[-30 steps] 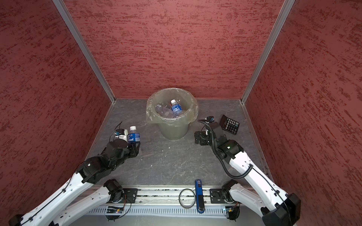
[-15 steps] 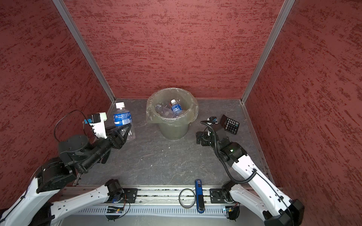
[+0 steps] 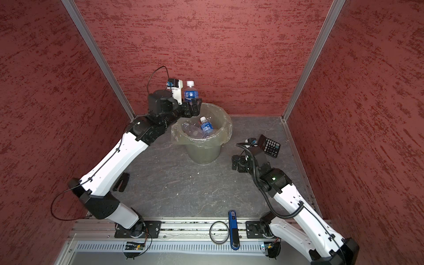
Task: Throw the plastic bottles in the bin
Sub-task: Throw the plastic bottle into the trash bin, then reset both arms
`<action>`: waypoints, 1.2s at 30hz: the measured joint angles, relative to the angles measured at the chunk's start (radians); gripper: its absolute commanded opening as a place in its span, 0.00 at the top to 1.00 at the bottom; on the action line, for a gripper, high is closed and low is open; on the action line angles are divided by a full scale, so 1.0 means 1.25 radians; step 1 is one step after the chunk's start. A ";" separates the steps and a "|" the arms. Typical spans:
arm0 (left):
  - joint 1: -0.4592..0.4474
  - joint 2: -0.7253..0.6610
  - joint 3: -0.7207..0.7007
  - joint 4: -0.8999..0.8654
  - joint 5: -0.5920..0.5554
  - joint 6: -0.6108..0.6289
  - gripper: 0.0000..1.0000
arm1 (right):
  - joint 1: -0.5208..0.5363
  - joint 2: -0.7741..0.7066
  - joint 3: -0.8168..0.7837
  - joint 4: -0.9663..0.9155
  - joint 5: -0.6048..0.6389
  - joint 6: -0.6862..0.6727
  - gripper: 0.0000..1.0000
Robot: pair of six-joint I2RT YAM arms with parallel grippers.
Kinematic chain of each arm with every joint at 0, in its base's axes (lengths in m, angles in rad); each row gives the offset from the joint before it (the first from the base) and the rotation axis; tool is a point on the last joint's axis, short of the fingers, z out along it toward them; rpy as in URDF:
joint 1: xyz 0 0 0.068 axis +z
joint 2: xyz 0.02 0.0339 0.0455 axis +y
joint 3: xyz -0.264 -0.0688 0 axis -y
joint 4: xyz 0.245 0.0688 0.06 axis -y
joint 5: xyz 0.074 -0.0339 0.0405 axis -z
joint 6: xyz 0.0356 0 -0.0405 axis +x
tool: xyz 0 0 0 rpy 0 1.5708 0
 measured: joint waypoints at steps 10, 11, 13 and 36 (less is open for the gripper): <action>-0.026 -0.163 -0.047 -0.004 0.028 0.018 0.01 | 0.000 -0.016 0.006 -0.016 0.007 0.000 0.02; -0.035 -0.182 -0.047 -0.003 0.027 0.020 0.01 | 0.000 -0.013 0.006 -0.016 0.007 0.000 0.02; -0.047 -0.228 -0.056 0.000 0.024 0.023 0.01 | 0.000 -0.009 0.006 -0.016 0.007 0.000 0.01; 0.273 -0.500 -0.634 -0.082 0.046 -0.074 0.01 | -0.040 0.128 0.069 -0.004 0.162 -0.014 0.01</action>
